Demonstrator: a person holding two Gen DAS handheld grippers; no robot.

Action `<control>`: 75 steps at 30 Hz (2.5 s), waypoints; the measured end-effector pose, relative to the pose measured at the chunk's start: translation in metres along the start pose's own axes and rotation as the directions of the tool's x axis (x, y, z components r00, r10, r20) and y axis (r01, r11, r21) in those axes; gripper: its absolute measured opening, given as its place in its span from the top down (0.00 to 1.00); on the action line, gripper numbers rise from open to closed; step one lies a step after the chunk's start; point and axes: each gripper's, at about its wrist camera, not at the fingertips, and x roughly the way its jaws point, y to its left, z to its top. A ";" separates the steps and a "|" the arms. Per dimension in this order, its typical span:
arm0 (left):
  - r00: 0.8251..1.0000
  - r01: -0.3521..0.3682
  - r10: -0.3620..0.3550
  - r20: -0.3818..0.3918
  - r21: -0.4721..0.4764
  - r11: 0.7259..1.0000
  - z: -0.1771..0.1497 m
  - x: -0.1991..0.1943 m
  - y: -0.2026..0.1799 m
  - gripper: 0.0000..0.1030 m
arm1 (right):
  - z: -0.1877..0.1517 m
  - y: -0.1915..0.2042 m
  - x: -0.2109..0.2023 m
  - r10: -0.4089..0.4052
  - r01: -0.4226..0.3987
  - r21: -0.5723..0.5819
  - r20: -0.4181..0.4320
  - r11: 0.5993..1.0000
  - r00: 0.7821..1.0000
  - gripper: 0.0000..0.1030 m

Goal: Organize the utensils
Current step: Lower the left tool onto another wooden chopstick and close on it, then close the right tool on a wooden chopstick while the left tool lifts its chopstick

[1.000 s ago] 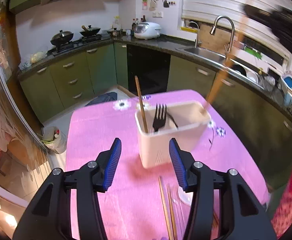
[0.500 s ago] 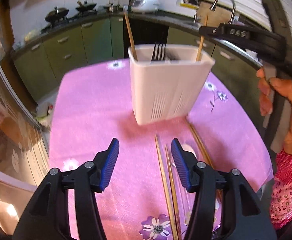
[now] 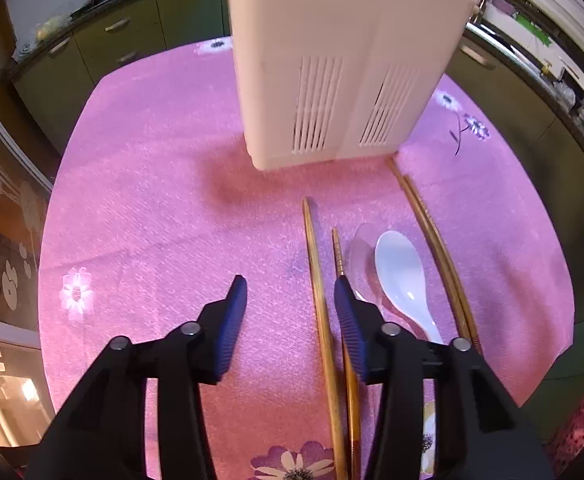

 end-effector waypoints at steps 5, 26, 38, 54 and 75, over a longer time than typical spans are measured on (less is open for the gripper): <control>1.000 -0.018 0.018 0.000 0.009 1.000 -0.002 0.004 -0.003 0.59 | -0.017 -0.022 -0.019 0.006 -0.006 0.045 -0.006 0.999 1.000 0.67; 0.999 -0.031 0.031 0.027 0.004 1.000 -0.013 0.016 -0.015 0.93 | -0.038 0.003 0.030 0.086 -0.080 0.040 -0.211 0.996 0.974 0.67; 0.995 -0.075 0.079 0.057 -0.080 0.994 -0.019 0.002 0.027 0.93 | -0.088 0.017 0.126 -0.010 -0.025 -0.063 -0.492 0.998 0.871 0.67; 0.996 -0.043 0.049 0.075 -0.079 0.996 -0.021 -0.006 0.032 0.93 | -0.101 0.030 0.164 -0.070 -0.021 -0.152 -0.570 0.988 0.818 0.67; 0.995 -0.029 0.036 0.092 -0.073 0.997 -0.020 -0.016 0.029 0.93 | -0.113 0.063 0.172 -0.098 -0.036 -0.202 -0.616 0.979 0.782 0.93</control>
